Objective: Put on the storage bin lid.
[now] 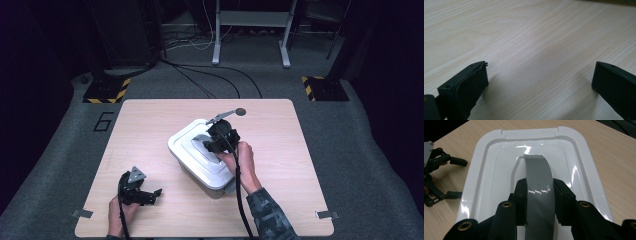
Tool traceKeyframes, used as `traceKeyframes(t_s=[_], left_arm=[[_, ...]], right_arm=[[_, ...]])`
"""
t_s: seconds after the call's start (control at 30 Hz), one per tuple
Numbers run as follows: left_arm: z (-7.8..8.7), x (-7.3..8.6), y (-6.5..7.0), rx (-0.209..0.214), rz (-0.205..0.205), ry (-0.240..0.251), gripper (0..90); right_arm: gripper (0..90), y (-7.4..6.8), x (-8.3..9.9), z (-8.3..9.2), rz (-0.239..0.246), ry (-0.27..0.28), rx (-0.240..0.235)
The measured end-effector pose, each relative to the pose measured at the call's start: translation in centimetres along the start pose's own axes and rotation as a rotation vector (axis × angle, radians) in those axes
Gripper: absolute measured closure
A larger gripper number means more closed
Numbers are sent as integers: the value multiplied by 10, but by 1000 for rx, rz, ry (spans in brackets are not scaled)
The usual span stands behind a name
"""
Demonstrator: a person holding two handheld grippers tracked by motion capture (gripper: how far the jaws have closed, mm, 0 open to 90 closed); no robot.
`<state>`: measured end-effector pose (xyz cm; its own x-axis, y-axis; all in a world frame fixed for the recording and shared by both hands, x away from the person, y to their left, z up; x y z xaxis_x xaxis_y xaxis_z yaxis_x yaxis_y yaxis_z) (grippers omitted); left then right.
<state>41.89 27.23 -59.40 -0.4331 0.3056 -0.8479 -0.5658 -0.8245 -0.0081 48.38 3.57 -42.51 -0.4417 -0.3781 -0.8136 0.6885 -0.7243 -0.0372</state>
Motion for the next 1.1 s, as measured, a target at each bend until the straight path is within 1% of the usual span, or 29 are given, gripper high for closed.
traceKeyframes(t_s=[0.1, 0.23, 0.3, 0.53, 0.6, 0.7, 0.73, 0.8, 0.87, 0.9, 1.03, 1.1], left_arm=[[0, 0, 0, 0, 0, -1, 1], [0, 0, 0, 0, 0, 0, 1], [0, 0, 0, 0, 0, 0, 1], [0, 0, 0, 0, -2, 2, 1], [0, 0, 0, 0, -2, 2, 0], [0, 0, 0, 0, 0, 0, 1], [0, 0, 0, 0, 0, 0, 1], [0, 0, 0, 0, -1, 2, 1], [0, 0, 0, 0, -2, 1, 1], [0, 0, 0, 0, -2, 2, 1], [0, 0, 0, 0, -1, 2, 0], [0, 0, 0, 0, -2, 1, 1]], right_arm=[[666, -2, 3, -1, 12, -7, 5], [666, -2, 5, -1, 3, -3, 7], [666, -2, 6, -1, 11, -4, 6], [666, -2, 9, -1, 6, 25, 5], [664, -2, 9, -1, 6, 27, 4], [655, -2, 9, -1, 17, 23, -3], [630, -2, 8, -1, 14, 23, -8], [531, -1, 7, -1, 7, 29, -11], [404, 1, 5, 1, 2, 37, -10], [348, 2, 3, 1, -1, 48, 0], [192, 11, -2, 5, -8, 84, 16], [150, 15, -4, 6, -13, 97, 31]])
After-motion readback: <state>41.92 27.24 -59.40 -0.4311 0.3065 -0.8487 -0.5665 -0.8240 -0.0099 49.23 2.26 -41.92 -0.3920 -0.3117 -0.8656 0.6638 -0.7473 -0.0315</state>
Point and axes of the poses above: each handheld gripper's, and its own axes: z roughly backward along the jaws, x roughly out of its underside, y roughly to its right, the point moved 9 cm from there along -z, roughly forward along the jaws, and after that the axes turned 12 degrees about y, right-handed, at the moved point
